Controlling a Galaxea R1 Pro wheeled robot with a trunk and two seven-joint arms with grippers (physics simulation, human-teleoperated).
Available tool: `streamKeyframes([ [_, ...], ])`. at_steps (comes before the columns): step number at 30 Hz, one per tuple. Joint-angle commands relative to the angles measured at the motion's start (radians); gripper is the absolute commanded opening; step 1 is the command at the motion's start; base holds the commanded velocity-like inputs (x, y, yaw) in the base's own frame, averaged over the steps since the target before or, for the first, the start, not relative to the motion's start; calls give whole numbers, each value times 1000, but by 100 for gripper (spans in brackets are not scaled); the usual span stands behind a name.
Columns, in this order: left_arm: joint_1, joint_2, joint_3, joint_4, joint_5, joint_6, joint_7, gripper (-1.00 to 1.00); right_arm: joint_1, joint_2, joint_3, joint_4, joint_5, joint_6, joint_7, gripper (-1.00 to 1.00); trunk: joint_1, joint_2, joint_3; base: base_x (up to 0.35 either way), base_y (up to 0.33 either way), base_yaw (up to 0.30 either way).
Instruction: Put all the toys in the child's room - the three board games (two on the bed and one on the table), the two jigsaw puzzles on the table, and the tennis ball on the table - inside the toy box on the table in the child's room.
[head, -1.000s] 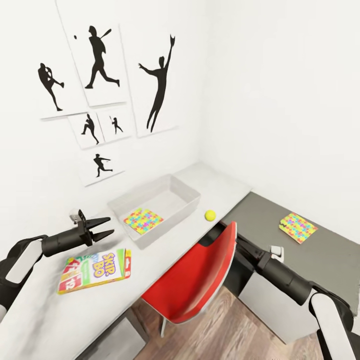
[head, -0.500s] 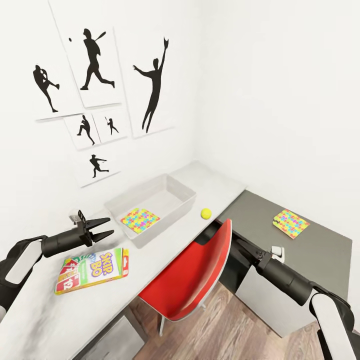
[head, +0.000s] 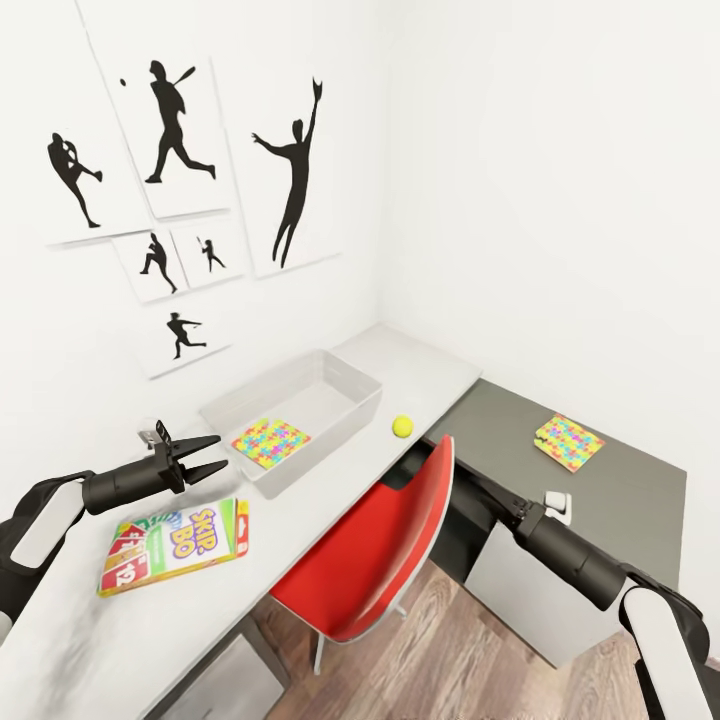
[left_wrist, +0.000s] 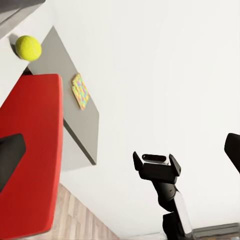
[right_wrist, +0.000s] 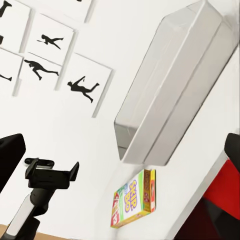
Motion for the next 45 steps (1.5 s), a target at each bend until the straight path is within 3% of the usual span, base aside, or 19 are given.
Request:
streamKeyframes([
  [1,-1,1,-2,0,1,3,-3,100,-1,0,-1,0,0,5,3,100,0,-2,-1,-89,0,-221],
  [15,-1,1,-1,-6,2,6,-7,100,-1,-2,-1,2,0,-1,5,100,0,-2,11,-36,0,-239],
  [20,-1,13,-1,-9,2,6,-8,100,-1,-2,0,3,0,-10,6,100,0,-2,18,-2,0,-168],
  [28,-1,26,-2,-9,4,6,-9,100,-2,-2,0,3,1,-24,10,100,0,-2,30,0,0,-123],
  [45,-1,26,-3,-10,2,6,-8,100,-3,-2,-1,2,9,-28,14,100,0,-2,56,0,0,-77],
])
